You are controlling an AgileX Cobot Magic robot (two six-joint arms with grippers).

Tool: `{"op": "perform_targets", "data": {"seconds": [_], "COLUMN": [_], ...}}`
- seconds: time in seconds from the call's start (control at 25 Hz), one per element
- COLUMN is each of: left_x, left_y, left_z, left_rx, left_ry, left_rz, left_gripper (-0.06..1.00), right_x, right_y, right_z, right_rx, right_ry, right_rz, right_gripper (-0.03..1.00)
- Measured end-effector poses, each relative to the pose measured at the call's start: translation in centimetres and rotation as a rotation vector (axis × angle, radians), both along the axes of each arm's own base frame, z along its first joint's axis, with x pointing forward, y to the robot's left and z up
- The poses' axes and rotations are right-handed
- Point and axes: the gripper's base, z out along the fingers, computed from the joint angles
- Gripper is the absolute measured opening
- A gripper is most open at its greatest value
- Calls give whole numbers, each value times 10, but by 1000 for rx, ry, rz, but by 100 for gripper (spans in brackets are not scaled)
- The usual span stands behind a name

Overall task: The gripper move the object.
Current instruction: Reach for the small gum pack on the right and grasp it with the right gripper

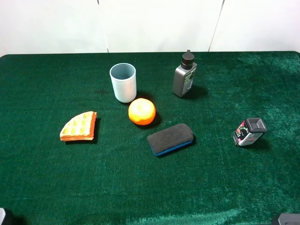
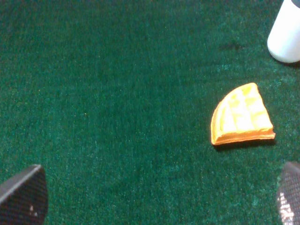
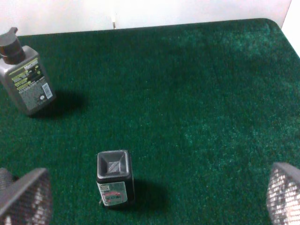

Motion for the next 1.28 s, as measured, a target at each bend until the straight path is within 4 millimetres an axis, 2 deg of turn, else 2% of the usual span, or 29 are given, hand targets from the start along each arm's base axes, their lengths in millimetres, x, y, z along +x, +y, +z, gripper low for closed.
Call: {"op": "perform_targets", "data": {"seconds": [1.28], "left_x": [0], "left_y": [0], "left_z": [0], "left_rx": [0], "left_ry": [0], "left_rz": [0], "left_gripper": [99], "right_x": [0], "right_y": [1], "right_z": [1], "right_rx": [11], "right_ry": [-4], "right_rz": [7], "right_gripper": [70]}}
